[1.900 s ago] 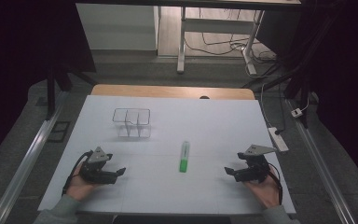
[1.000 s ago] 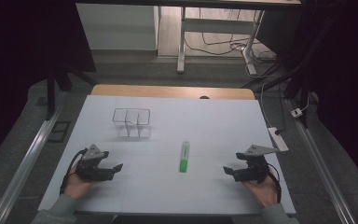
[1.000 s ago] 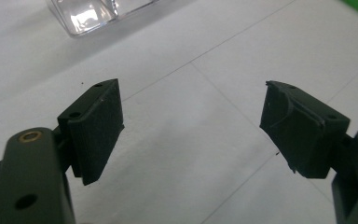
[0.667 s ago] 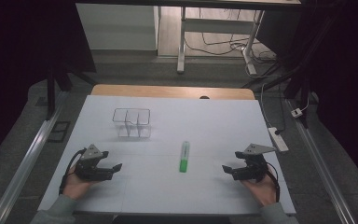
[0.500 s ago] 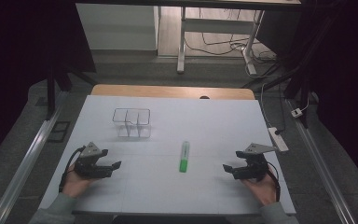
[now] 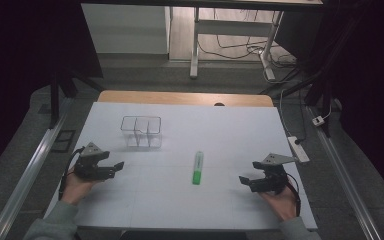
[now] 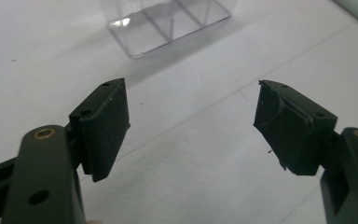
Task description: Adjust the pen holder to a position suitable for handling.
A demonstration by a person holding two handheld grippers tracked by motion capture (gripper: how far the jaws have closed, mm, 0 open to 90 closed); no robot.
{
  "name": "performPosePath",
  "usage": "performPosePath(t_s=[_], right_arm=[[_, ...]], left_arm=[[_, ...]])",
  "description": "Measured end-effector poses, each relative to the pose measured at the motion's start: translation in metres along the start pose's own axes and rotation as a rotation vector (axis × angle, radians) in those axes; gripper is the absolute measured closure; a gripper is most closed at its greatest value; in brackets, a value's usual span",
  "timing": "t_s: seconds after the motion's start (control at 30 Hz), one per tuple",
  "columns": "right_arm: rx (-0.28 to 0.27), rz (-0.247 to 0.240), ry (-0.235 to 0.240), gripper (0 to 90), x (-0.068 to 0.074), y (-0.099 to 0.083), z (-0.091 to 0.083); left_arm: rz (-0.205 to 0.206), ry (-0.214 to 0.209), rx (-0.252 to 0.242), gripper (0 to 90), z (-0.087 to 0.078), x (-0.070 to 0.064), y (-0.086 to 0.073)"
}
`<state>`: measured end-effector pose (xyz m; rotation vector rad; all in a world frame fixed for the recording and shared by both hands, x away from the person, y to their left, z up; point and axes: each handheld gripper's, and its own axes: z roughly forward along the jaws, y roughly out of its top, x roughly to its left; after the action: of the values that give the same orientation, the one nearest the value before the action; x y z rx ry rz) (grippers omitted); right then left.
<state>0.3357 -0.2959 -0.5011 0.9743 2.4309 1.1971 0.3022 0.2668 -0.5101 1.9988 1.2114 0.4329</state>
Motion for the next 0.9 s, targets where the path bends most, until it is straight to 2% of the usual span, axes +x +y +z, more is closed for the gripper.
performPosePath(t_s=[0.23,0.37,0.63,0.9], right_arm=[[-0.003,-0.002,-0.003,15.9,0.001,0.0,-0.002],[0.004,-0.002,-0.005,15.9,0.001,0.0,-0.001],[0.005,0.001,-0.006,16.1,0.0,-0.001,-0.001],[0.01,-0.001,-0.009,16.1,0.001,-0.001,0.0]], left_arm=[[-0.022,0.04,0.001,29.2,-0.001,0.016,0.005],[-0.017,0.066,0.01,30.8,0.001,0.024,0.008],[-0.04,0.087,0.009,35.6,0.007,0.037,0.013],[-0.032,0.108,0.009,43.0,0.018,0.045,0.025]])
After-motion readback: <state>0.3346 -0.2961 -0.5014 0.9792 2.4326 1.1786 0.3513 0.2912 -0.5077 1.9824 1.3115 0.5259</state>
